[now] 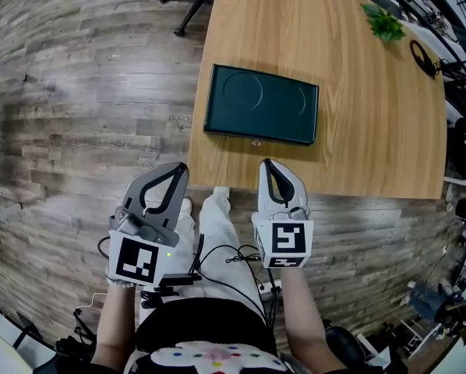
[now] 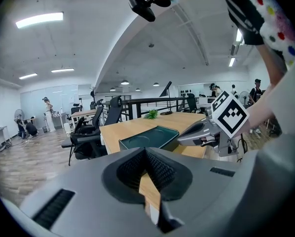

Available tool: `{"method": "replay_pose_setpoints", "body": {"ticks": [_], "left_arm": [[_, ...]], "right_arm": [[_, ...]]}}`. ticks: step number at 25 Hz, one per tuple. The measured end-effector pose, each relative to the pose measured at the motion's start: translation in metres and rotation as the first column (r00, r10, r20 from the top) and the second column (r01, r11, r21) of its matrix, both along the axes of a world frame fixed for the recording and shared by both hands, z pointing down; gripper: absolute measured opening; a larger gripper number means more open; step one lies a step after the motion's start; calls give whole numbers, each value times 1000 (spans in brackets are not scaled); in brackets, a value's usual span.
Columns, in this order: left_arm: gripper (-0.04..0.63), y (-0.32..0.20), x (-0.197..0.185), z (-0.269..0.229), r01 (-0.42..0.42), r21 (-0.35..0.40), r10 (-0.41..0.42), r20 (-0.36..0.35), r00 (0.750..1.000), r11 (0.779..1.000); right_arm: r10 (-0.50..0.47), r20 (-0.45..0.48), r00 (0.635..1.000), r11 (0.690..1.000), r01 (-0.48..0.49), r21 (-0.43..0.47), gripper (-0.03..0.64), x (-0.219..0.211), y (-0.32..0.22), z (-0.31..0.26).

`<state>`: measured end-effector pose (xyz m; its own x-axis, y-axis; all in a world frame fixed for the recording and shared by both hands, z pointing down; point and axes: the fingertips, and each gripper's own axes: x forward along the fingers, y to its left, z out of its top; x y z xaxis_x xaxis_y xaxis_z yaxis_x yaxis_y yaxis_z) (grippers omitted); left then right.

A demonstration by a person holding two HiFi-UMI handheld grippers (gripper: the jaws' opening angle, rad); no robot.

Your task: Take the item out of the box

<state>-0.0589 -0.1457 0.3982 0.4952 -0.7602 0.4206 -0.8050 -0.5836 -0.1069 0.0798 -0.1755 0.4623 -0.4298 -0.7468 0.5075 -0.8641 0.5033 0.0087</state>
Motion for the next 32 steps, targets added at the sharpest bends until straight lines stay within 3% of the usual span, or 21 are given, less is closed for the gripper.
{"method": "replay_pose_setpoints", "body": {"ticks": [5, 7, 18, 32], "left_arm": [[2, -4, -2, 13, 20, -24, -19, 10, 1000, 1000], [2, -5, -1, 18, 26, -37, -25, 17, 1000, 999], [2, -12, 2, 36, 41, -61, -39, 32, 999, 997], [2, -13, 1, 41, 36, -68, -35, 18, 999, 997]], "right_arm": [[0, -2, 1000, 999, 0, -42, 9, 0, -12, 23], [-7, 1, 1000, 998, 7, -66, 81, 0, -15, 33], [27, 7, 1000, 988, -26, -150, 114, -3, -29, 70], [27, 2, 1000, 986, -26, -167, 78, -10, -33, 79]]}}
